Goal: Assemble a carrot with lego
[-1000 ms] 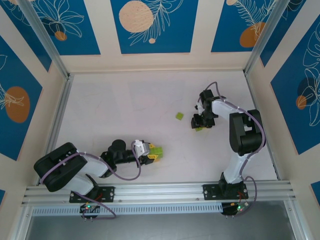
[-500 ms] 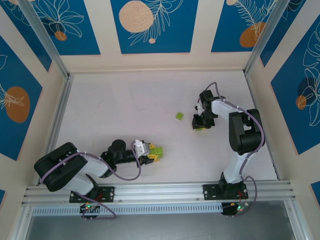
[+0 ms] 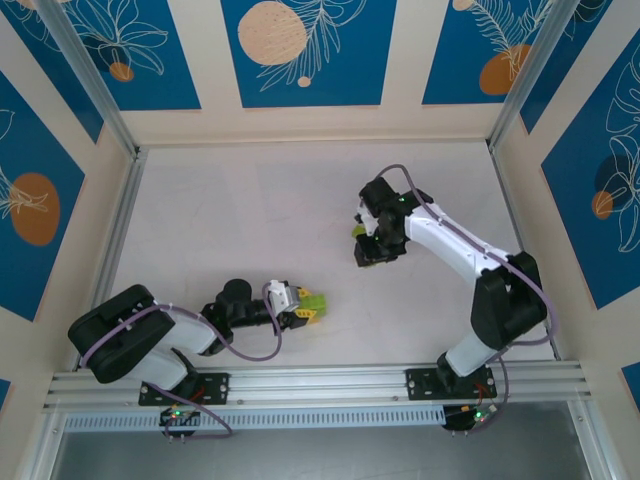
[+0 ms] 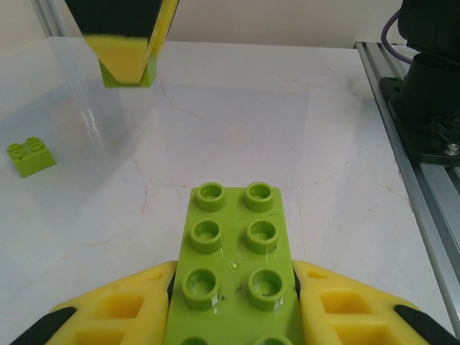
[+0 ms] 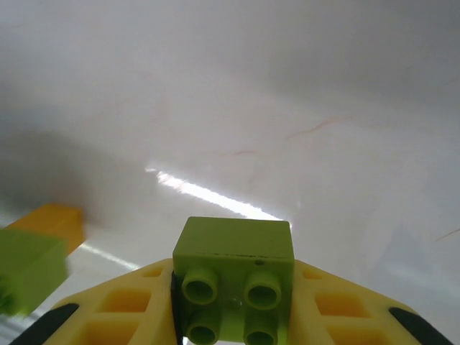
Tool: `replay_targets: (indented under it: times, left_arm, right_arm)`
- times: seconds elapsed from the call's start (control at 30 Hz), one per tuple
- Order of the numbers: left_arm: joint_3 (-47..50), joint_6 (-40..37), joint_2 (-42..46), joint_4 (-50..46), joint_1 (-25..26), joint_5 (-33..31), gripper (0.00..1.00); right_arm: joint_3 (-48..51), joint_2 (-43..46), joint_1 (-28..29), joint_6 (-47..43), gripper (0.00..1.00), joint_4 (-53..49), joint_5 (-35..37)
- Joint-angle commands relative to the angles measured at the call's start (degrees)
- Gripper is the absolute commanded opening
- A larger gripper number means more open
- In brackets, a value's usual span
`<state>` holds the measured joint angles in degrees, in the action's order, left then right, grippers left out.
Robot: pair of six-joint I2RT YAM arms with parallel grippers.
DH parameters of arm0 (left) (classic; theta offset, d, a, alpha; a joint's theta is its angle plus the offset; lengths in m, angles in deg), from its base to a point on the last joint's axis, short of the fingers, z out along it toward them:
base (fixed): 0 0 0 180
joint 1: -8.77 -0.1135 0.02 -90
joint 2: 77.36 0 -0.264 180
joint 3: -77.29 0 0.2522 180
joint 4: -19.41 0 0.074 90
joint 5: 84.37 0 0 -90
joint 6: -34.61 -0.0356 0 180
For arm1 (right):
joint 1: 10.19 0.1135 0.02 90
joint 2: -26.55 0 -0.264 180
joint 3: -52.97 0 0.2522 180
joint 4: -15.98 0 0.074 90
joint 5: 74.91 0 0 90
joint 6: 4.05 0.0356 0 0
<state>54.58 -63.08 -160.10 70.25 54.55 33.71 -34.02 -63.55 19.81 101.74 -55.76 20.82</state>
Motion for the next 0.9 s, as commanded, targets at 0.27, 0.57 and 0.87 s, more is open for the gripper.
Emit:
replay_targets:
  times: [0.27, 0.57, 0.87]
  left_arm:
    - [-0.1, -1.0, -0.6, 2.2, -0.3, 1.8, 0.31]
    - [0.0, -1.0, -0.4, 2.4, -0.3, 2.1, 0.3]
    - [0.0, -1.1, -0.2, 2.0, -0.3, 2.3, 0.3]
  right_arm:
    - [-6.0, 2.0, 17.1, 22.1, 0.29, -11.0, -2.6]
    - [-5.2, -0.6, 25.4, 32.5, 0.26, -4.4, 1.5]
    - [-5.1, -2.8, 26.4, 32.7, 0.27, -2.5, 2.9]
